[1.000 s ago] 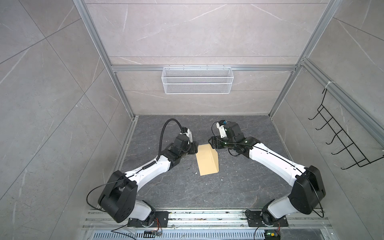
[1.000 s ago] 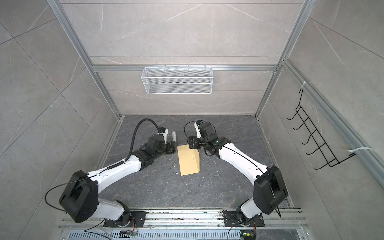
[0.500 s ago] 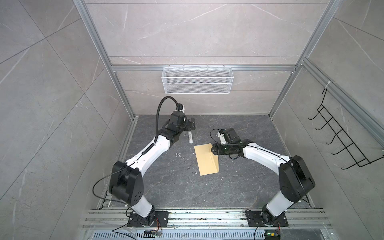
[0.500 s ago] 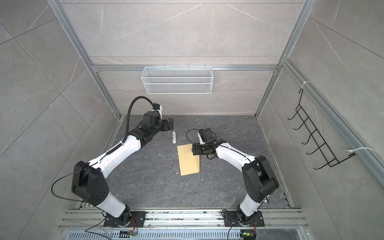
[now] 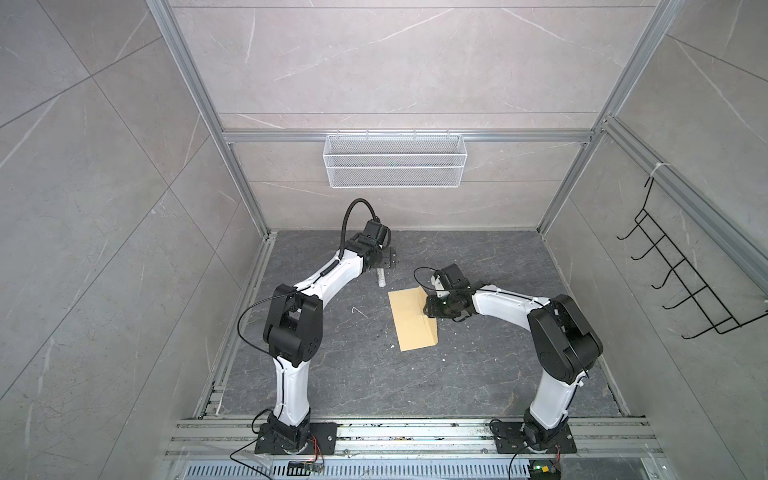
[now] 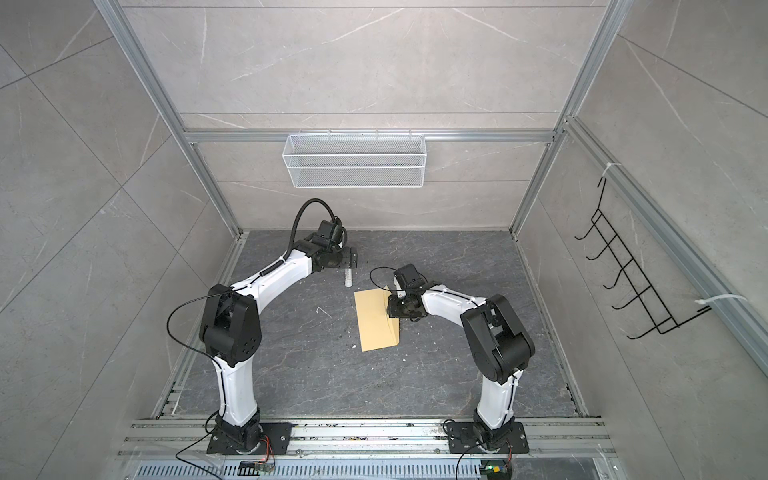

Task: Place the letter into the envelope and seal it
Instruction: 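Move the left gripper to the white glue stick while the right gripper holds the envelope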

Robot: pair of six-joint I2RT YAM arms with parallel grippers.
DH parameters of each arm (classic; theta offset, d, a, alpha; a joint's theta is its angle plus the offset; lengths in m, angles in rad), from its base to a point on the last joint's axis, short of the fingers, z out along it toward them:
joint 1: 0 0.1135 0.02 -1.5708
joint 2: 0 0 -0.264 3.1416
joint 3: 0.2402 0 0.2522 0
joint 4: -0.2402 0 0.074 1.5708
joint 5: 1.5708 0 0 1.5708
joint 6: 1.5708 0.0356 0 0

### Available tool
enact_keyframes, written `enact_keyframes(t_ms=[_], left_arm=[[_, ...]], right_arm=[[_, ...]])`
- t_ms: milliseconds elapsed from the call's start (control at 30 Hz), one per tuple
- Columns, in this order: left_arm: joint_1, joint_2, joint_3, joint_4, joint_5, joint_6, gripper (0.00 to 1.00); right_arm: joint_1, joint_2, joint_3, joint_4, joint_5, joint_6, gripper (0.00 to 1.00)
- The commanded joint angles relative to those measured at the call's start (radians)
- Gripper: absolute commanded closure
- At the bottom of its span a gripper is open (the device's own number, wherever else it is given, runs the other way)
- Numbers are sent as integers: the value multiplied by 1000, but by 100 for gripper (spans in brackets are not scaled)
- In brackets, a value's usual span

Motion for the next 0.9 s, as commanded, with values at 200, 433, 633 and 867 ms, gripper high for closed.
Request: enact_keyframes(t_ms=[200, 433, 633, 867], left_arm=[[0, 86, 58, -32, 35, -70, 20], [-2, 131, 82, -63, -10, -67, 24], [-10, 181, 114, -81, -26, -56, 28], [-13, 227, 146, -98, -52, -48, 33]], right_arm=[[-4, 21, -2, 63, -40, 56, 85], [-4, -6, -40, 66, -26, 95, 100], [-5, -45, -94, 93, 19, 158, 100], [-4, -85, -154, 155, 71, 253, 100]])
